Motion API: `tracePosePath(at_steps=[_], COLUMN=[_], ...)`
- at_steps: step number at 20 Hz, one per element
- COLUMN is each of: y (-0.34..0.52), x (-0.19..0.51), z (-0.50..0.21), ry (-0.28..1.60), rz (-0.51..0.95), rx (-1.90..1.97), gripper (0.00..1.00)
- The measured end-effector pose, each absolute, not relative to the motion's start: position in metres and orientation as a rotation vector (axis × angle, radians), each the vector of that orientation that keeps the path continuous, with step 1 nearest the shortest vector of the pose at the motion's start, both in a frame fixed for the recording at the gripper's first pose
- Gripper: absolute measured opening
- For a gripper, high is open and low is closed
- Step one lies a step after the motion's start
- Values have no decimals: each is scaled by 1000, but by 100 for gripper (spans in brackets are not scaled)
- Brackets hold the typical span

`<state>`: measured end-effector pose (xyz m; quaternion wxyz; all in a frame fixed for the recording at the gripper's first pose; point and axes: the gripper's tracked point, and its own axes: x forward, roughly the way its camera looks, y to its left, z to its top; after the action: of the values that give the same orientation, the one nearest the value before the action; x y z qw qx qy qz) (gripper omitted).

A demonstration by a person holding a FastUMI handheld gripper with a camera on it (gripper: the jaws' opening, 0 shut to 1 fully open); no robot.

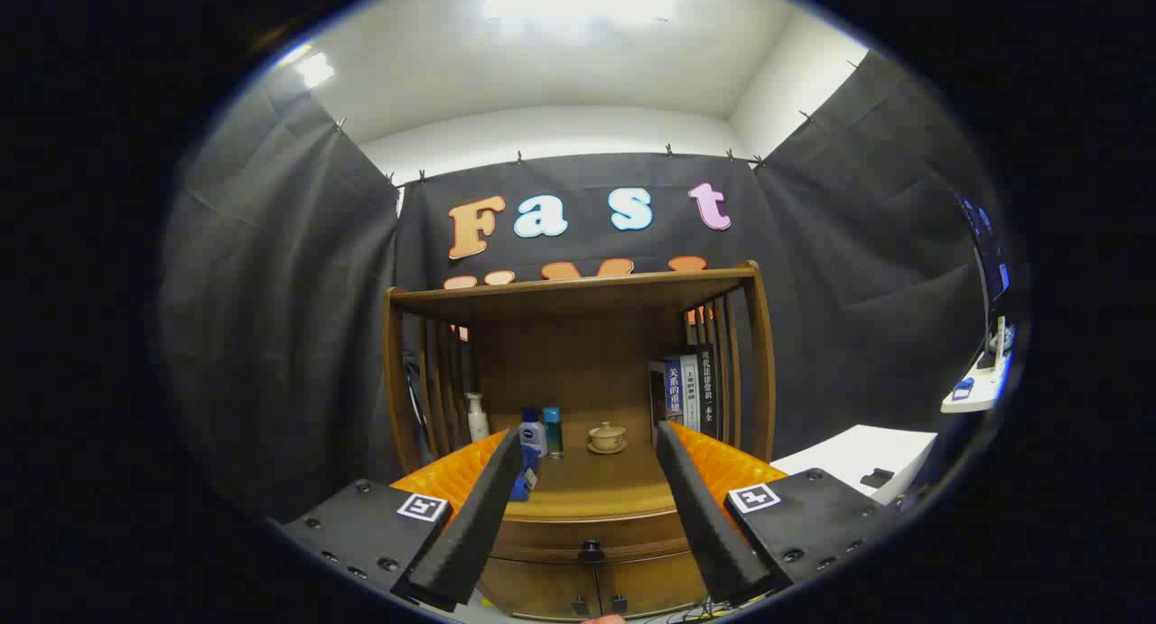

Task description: Pull open the drawer, take out the items inside it, and place them on the countertop above the cabinet.

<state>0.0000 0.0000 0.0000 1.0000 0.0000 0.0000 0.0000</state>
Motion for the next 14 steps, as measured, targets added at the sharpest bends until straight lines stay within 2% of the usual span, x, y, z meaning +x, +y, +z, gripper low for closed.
tracePosePath(at_steps=[14], y=[-8], x=[-4], z=[4], ry=[-17], rz=[-27], rx=[9], gripper=[97])
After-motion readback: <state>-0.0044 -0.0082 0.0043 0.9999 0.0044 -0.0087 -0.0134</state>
